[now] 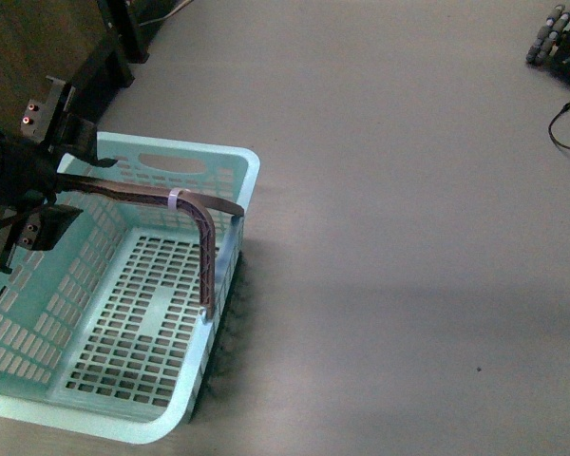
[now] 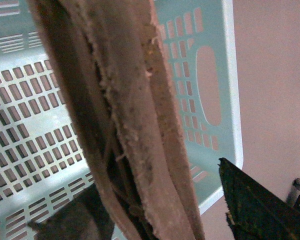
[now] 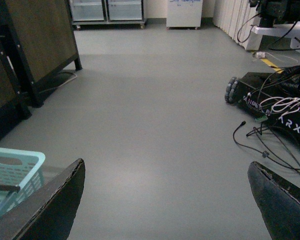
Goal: Pick lemon and mango into basket
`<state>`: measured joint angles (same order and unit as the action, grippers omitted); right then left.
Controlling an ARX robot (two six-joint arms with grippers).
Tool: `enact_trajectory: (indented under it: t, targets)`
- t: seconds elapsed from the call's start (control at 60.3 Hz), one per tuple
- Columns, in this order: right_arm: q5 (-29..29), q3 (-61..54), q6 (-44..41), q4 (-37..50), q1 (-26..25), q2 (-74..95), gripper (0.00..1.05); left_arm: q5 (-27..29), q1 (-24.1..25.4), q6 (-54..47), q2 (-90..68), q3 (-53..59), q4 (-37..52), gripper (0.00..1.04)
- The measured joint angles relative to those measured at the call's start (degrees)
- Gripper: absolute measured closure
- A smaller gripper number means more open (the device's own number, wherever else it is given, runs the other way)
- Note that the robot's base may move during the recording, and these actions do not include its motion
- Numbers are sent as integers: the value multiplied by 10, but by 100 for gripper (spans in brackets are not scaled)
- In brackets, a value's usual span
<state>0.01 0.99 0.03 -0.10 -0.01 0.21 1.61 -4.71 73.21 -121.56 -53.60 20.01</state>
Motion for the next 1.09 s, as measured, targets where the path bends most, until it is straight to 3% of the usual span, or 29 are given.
enact_trajectory:
  t: [0.216,0.332,0.697,1.095]
  targets:
    - [0,0,0,0,0,0,9,0,3,31,1,-7,-23,90]
    - [0,0,0,0,0,0,9,-5,6,42,16,-1,-31,97]
    - [0,0,0,0,0,0,9,-2,27,11,244,120,-89,98]
    - [0,0,0,0,0,0,9,-9,27,96,625,137,-291,98]
